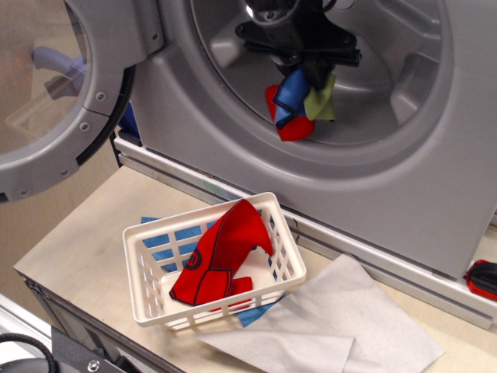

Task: Put clothes in laundry machine

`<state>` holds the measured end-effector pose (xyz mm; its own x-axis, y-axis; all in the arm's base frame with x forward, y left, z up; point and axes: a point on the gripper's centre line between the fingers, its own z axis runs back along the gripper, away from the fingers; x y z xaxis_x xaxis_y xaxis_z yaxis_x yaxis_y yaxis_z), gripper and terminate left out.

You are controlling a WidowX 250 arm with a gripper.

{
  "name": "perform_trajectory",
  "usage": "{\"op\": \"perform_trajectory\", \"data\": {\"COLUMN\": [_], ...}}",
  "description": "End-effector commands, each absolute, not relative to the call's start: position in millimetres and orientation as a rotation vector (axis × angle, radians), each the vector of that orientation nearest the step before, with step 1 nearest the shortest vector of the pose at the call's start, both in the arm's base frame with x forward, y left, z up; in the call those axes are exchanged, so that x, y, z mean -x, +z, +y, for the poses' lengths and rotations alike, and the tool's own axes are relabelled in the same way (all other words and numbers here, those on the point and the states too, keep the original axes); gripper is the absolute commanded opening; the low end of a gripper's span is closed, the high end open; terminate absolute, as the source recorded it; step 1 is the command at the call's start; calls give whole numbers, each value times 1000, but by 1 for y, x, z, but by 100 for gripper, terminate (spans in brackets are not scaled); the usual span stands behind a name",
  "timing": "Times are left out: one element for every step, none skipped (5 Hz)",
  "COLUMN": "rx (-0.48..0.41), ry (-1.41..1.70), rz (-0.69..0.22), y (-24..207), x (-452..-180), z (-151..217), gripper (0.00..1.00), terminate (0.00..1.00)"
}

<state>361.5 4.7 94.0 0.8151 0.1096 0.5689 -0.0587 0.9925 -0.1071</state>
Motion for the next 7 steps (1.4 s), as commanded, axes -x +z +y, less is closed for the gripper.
{"op": "perform_trajectory", "data": {"rx": [59,28,35,52,72,122,141], "ry": [113,113,84,67,48,18,29], "rz": [-700,-718,-716,-693,-678,-652,-557], "y": [100,99,100,104,107,120,134], "x": [-383,-385,-375,-363,-348,-325,-304], "z": [10,9,9,9,9,2,-6], "gripper": [0,100,100,100,100,100,100], "terminate": [0,0,0,0,0,0,0]}}
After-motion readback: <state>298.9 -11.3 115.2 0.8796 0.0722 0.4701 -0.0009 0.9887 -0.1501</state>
